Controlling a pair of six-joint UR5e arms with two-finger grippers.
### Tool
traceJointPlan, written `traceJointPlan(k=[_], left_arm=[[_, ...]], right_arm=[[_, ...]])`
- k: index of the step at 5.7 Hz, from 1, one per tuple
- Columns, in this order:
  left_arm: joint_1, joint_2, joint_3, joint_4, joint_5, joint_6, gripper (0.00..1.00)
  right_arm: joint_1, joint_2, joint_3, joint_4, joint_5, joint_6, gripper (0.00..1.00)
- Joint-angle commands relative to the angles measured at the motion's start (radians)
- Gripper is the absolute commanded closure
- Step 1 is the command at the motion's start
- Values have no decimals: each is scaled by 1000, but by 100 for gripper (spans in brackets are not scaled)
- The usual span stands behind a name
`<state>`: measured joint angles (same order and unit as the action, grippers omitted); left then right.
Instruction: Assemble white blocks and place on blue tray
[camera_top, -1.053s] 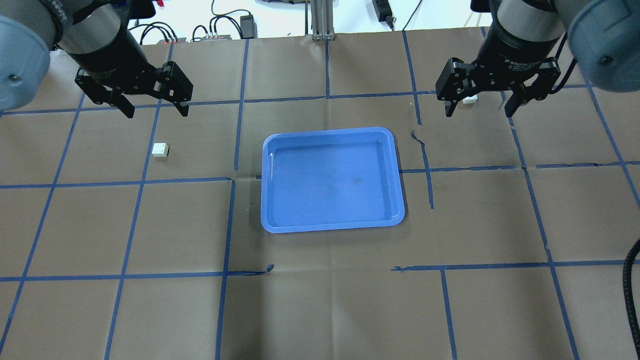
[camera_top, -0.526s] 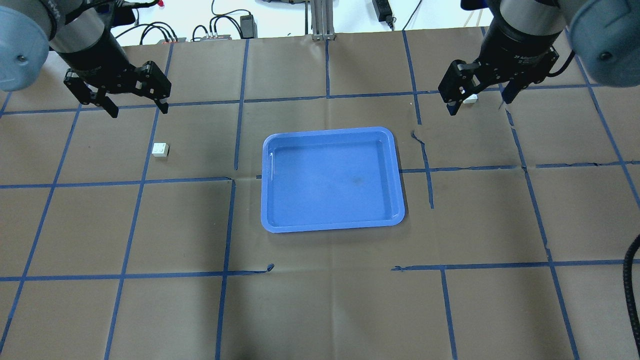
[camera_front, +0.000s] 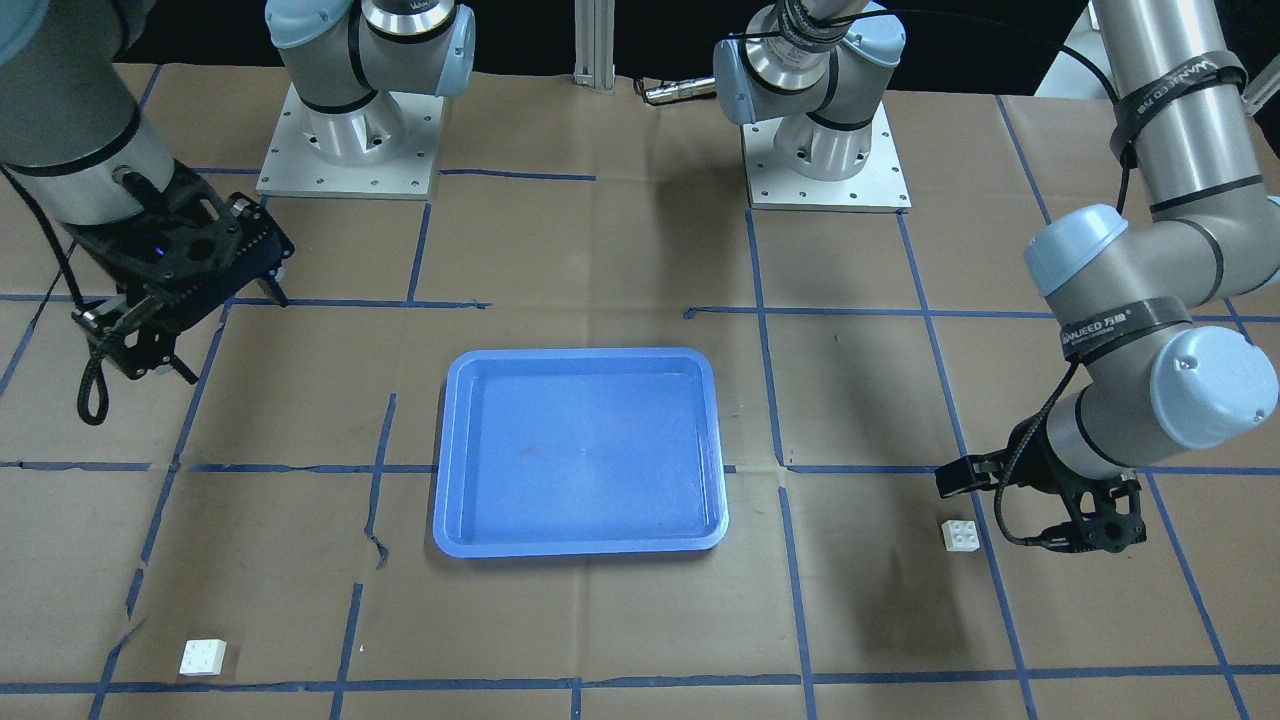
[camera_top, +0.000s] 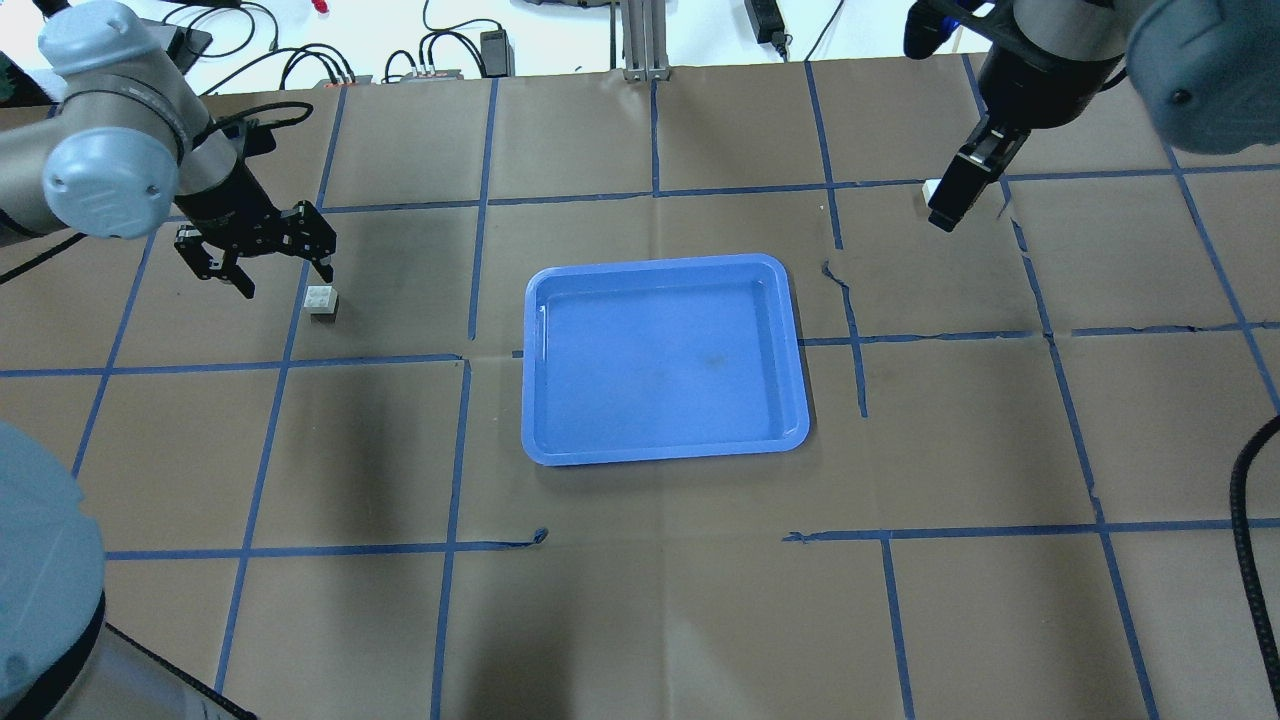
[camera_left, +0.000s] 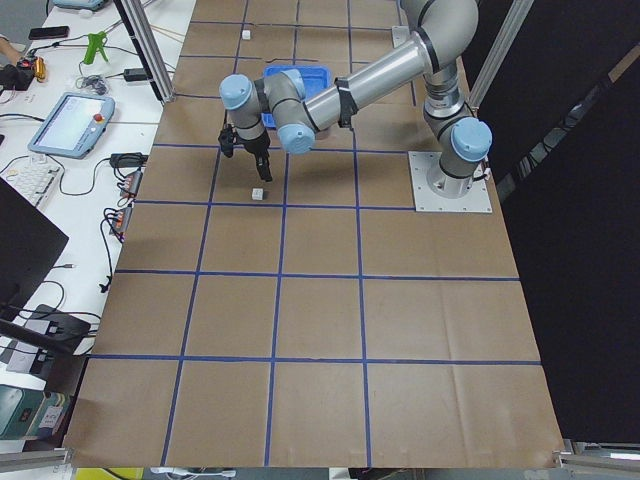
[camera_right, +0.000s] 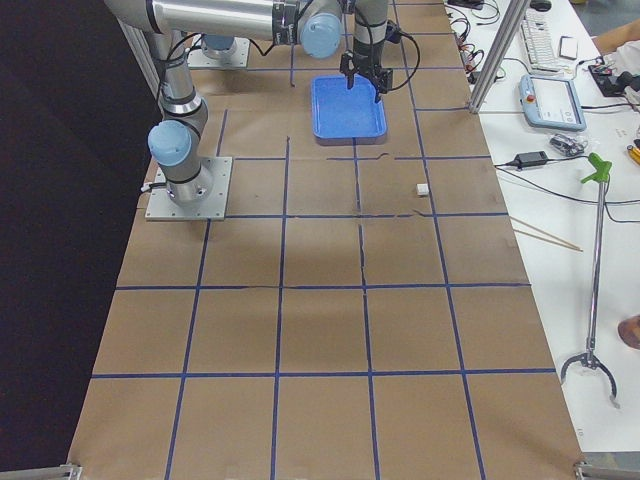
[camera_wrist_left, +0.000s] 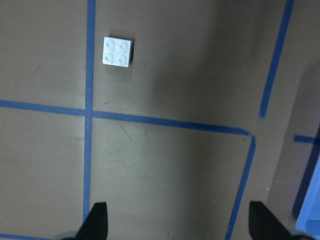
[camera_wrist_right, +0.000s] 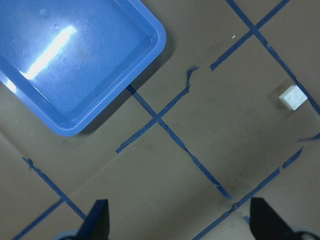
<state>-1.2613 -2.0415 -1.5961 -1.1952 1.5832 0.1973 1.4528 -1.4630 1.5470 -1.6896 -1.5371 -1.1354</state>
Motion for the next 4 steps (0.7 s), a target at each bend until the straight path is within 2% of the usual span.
traceJointPlan(k=[1, 3, 4], left_arm=[[10, -63, -20, 87, 0, 82, 1], [8, -104, -21, 162, -14, 126, 3], [8, -112, -21, 201, -17, 202, 8]], right_arm=[[-101, 57, -54, -7, 38, -394, 1], [-124, 241, -308, 10, 26, -716, 1], [-135, 350, -440, 11, 26, -844, 1]])
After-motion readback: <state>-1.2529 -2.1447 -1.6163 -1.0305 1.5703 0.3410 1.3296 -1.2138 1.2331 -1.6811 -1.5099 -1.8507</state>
